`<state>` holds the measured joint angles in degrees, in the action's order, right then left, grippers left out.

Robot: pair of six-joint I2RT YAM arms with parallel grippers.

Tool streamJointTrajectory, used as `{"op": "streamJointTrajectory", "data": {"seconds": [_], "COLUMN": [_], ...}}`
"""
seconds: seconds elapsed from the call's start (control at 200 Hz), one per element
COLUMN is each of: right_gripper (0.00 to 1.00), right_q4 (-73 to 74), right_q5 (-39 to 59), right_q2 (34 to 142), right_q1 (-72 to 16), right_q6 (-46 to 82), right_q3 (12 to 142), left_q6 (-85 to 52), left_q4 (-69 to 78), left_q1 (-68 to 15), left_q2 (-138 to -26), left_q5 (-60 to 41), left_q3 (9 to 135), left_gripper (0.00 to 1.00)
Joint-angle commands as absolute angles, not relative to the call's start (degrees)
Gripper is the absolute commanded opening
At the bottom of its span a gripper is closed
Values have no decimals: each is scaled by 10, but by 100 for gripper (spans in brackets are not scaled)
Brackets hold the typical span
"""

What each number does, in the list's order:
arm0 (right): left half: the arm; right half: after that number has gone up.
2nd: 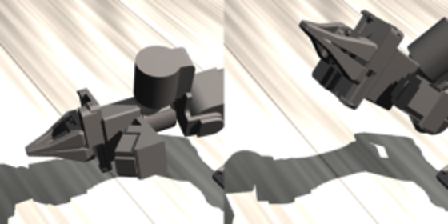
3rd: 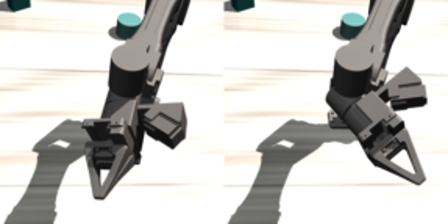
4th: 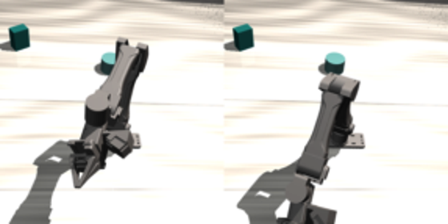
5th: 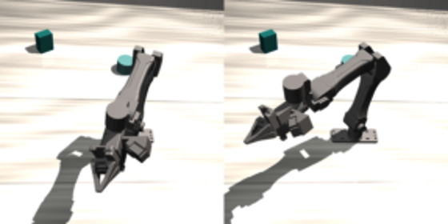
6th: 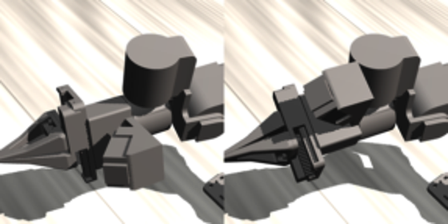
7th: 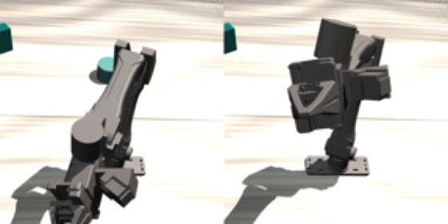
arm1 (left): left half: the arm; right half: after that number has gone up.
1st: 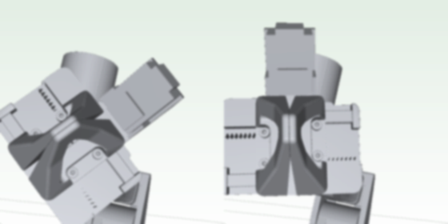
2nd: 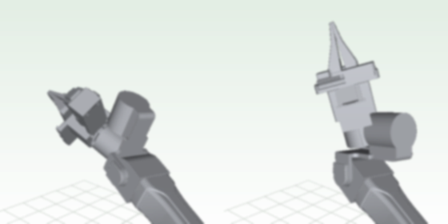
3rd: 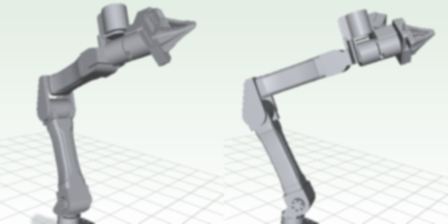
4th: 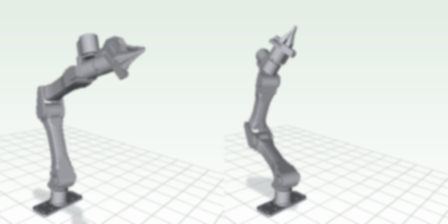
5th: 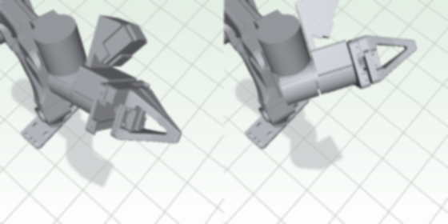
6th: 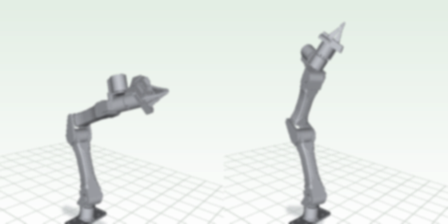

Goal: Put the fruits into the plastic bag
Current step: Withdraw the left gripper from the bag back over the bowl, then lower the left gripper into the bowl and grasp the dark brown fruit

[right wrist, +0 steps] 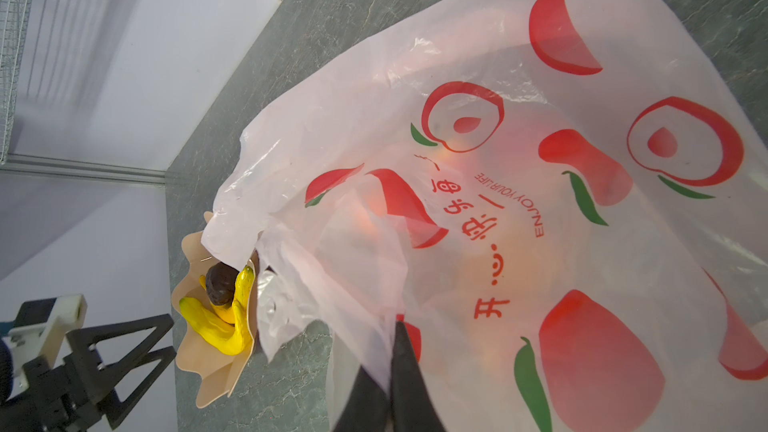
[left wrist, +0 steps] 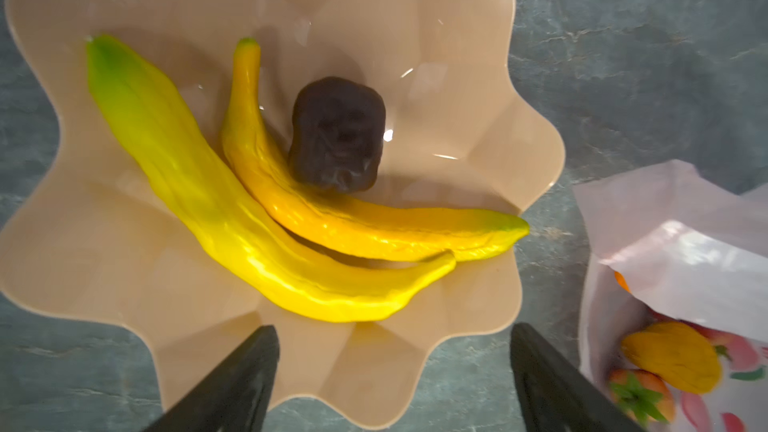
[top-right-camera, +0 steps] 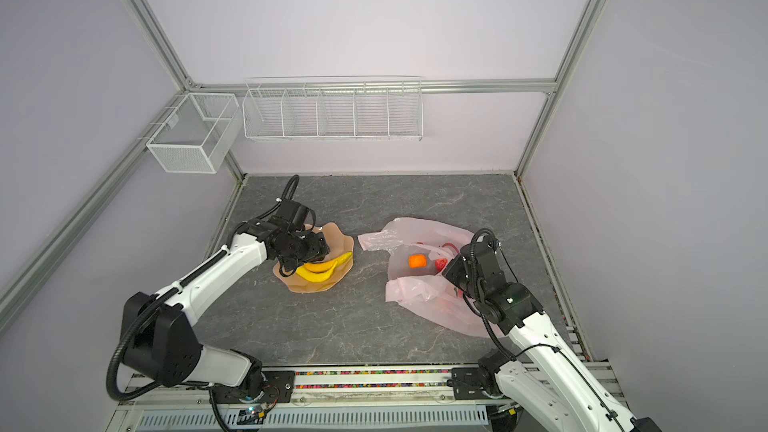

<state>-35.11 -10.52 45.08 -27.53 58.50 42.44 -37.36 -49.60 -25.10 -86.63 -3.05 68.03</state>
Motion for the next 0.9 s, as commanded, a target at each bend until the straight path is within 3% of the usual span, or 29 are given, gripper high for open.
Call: {"op": "streamJointTrajectory", "data": {"seconds": [0.0,0.22,0.8,0.895], "right_gripper": [8,8,9,9], "right_q4": [-356,-357,-348,-345], "right_q5": [-110,-110,-107,-106], "right_q2": [450,453,469,475], "right_q1": [-278,-278,-279,-279], "right_q6": [586,585,583,582], "right_q3": [432,439,439,441], "left_q6": [-296,-274,-257,-255], "left_q4": [-549,-553,-506,-502], "left_q1": [-249,-249,-247,-246], "left_q2": [-914,-1003,-1111,-1122], "left_q5": [13,48,83,83], "left_q3": [722,768,798,800], "left_gripper": [87,82,75,68]}}
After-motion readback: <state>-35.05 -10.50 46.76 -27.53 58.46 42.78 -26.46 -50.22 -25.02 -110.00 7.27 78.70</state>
